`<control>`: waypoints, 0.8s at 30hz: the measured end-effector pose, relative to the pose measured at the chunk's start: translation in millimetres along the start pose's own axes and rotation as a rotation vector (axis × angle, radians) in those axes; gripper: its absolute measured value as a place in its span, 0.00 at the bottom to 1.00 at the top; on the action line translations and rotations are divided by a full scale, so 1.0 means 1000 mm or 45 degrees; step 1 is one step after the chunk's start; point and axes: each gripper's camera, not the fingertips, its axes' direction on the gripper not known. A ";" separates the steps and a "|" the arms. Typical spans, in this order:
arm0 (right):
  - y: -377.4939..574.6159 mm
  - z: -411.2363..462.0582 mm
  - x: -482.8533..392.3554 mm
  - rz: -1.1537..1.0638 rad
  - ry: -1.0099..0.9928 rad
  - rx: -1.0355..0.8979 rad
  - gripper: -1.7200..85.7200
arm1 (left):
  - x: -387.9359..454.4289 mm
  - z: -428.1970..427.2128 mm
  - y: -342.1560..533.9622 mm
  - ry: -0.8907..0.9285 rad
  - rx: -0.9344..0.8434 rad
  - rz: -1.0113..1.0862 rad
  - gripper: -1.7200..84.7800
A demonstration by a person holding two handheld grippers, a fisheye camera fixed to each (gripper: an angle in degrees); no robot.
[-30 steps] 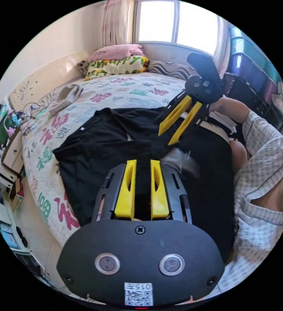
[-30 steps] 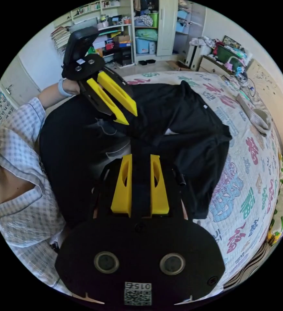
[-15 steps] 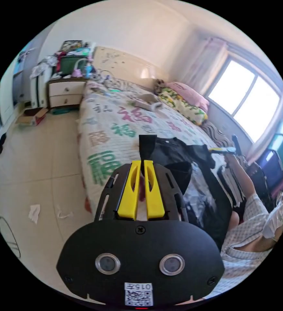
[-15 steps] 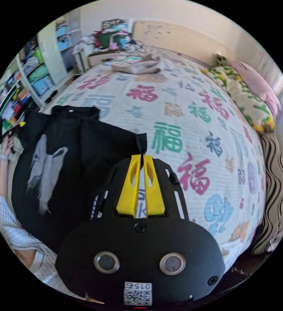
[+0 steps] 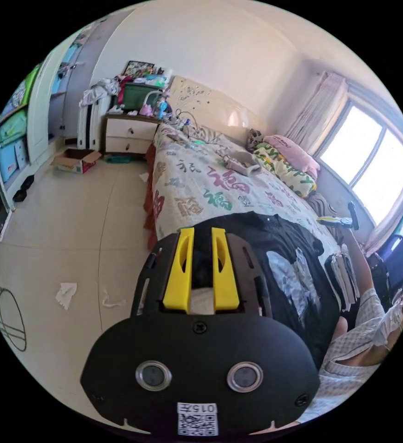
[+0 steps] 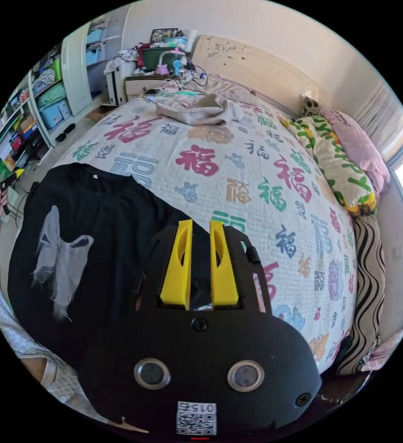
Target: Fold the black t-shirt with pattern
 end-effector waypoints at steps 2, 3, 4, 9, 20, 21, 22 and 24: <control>-0.020 0.018 -0.014 -0.024 -0.085 0.022 0.11 | 0.040 0.017 -0.023 -0.006 -0.010 0.134 0.10; -0.025 0.024 -0.017 -0.021 -0.101 0.017 0.11 | 0.050 0.024 -0.028 -0.006 -0.021 0.166 0.10; -0.034 0.039 -0.022 -0.013 -0.139 -0.005 0.12 | 0.068 0.043 -0.037 -0.004 -0.056 0.212 0.11; -0.053 0.101 -0.041 -0.054 -0.266 -0.246 0.13 | 0.123 0.137 -0.052 -0.081 -0.313 0.349 0.10; -0.043 0.093 -0.054 -0.095 -0.083 -0.173 0.10 | 0.164 0.181 -0.012 -0.481 -0.423 0.434 0.03; -0.038 0.089 -0.053 -0.106 -0.065 -0.171 0.11 | 0.166 0.176 -0.009 -0.491 -0.403 0.429 0.03; -0.030 0.075 -0.049 -0.122 -0.012 -0.156 0.11 | 0.173 0.162 -0.004 -0.492 -0.351 0.447 0.03; -0.015 0.051 -0.042 -0.159 0.061 -0.156 0.10 | 0.180 0.134 0.005 -0.502 -0.274 0.463 0.03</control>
